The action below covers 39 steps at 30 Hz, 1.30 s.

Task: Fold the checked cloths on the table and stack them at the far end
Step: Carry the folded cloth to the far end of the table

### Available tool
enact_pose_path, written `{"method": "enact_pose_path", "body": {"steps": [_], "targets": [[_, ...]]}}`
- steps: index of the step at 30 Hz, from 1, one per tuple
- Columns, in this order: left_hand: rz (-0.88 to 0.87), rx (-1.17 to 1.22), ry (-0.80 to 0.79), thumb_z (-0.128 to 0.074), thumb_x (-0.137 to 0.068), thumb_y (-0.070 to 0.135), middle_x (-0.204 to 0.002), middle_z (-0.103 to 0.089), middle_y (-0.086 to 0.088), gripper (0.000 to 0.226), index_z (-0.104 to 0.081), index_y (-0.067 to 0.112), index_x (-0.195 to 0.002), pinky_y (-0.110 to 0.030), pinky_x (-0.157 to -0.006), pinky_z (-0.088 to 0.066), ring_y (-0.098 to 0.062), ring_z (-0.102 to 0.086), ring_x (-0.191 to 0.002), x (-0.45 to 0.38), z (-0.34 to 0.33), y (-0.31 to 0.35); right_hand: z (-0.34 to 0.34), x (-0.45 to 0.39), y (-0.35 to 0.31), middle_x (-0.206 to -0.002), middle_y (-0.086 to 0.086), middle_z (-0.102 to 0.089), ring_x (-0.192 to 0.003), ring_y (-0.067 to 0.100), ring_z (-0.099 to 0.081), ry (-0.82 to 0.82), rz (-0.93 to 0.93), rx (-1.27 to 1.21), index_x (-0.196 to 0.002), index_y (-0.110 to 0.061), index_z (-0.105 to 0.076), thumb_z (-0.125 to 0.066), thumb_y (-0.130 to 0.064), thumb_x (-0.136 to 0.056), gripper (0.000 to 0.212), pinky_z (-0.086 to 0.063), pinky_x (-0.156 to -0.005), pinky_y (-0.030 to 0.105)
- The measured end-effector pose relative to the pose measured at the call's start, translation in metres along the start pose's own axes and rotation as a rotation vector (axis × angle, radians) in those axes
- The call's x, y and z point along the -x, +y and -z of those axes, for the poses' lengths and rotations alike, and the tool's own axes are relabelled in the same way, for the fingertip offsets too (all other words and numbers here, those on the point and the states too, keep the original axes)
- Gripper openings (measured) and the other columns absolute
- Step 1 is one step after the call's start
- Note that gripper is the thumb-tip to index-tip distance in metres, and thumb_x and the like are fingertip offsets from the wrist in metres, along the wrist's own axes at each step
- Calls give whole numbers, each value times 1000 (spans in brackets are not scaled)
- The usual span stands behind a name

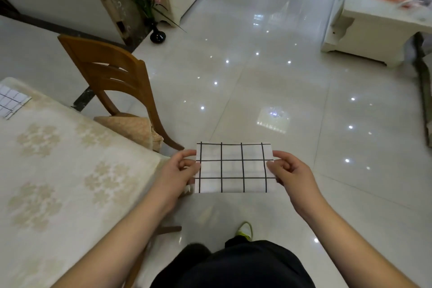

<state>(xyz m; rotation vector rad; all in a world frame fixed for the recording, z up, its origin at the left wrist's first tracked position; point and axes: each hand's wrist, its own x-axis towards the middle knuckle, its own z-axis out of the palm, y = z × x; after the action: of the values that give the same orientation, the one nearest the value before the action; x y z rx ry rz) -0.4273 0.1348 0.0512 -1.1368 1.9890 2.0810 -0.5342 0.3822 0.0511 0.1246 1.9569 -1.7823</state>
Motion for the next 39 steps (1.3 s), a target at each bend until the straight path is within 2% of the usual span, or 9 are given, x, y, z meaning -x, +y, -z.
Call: {"method": "enact_pose_path", "body": {"steps": [2,5,8,14,24,28,31,36,39], "targets": [[4,1,13,-65,-92,11,-102,-70,-16,31,-63,26,-118,-46,-84,-58,-33,-69,-92,-15,-6,12,3,-23,-12,-60,-14,-56,-61,4,-53,-19,-5,26,-113,-16,-64,-66,-6,-90,25,-46,-68,22],[3,84,43,-62,-92,5,-99,-70,-17,29,-62,22,-116,-40,-79,-58,-26,-70,-88,-32,-9,29,-3,-56,-26,-65,-9,-55,-65,6,-51,-44,-7,39,-114,-15,-64,-67,-8,-90,26,-45,-69,24],[0,110,75,-62,-92,5,-98,-63,-27,29,-62,20,-117,-46,-82,-54,-30,-63,-88,-56,-2,41,-18,-89,-42,-66,-8,-55,-66,6,-53,-87,-5,71,-114,-16,-64,-67,-8,-90,26,-47,-65,19],[4,175,136,-63,-92,5,-85,-62,-8,32,-61,17,-121,-29,-69,-52,-13,-60,-71,-118,24,62,-65,-162,-77,-64,-10,-56,-60,3,-51,-143,18,122,-114,-15,-64,-66,-7,-90,26,-45,-58,14],[-31,287,246,-62,-93,5,-95,-65,-21,31,-62,24,-117,-35,-75,-54,-27,-64,-80,-191,88,122,-156,-254,-146,-71,-5,-57,-62,6,-51,-267,72,203,-113,-18,-65,-67,-9,-90,25,-45,-65,22],[-38,337,329,-62,-93,6,-98,-73,-11,32,-62,23,-119,-46,-87,-56,-31,-70,-94,-211,105,140,-187,-287,-167,-71,-5,-60,-64,4,-55,-323,76,214,-113,-17,-65,-67,-9,-90,25,-47,-65,20],[-31,349,394,-62,-93,6,-95,-74,-7,30,-63,25,-116,-47,-89,-56,-28,-72,-88,-229,113,154,-208,-316,-185,-76,-2,-66,-66,3,-60,-375,81,210,-111,-18,-66,-66,-7,-90,24,-48,-60,15],[-9,382,462,-62,-93,8,-98,-74,-8,28,-64,25,-116,-52,-89,-55,-31,-71,-93,-274,123,182,-237,-380,-212,-79,1,-66,-76,10,-63,-468,73,202,-112,-18,-67,-67,-8,-89,25,-51,-67,21],[-14,380,502,-62,-93,8,-98,-74,-8,29,-63,22,-119,-48,-88,-56,-28,-72,-91,-307,125,208,-254,-424,-234,-73,-3,-64,-70,7,-61,-516,76,208,-110,-18,-67,-66,-6,-90,23,-49,-62,17]]}}
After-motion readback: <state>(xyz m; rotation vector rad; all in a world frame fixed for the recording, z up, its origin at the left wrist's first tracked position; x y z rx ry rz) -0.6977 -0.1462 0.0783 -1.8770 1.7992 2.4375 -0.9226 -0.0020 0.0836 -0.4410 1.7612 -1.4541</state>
